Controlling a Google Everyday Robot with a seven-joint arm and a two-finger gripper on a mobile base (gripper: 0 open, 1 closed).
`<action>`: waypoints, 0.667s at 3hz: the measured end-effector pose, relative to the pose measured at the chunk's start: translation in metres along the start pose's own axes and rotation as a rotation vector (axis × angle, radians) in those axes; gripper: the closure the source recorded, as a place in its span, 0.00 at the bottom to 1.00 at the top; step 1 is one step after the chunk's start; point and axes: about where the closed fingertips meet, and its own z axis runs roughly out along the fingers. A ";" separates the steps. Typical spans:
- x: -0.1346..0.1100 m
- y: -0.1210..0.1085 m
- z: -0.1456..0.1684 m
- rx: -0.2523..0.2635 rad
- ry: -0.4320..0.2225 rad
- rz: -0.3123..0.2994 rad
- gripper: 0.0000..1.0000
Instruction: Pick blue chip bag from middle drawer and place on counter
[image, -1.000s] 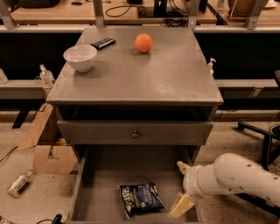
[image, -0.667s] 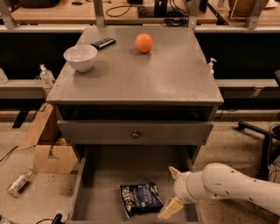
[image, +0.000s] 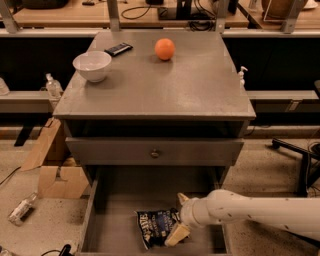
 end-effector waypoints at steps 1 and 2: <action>0.000 0.001 0.037 -0.028 0.001 -0.002 0.00; -0.006 0.013 0.069 -0.077 -0.006 -0.010 0.18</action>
Offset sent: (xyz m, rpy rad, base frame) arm 0.0016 0.0798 -0.0798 0.0407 0.0878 0.0992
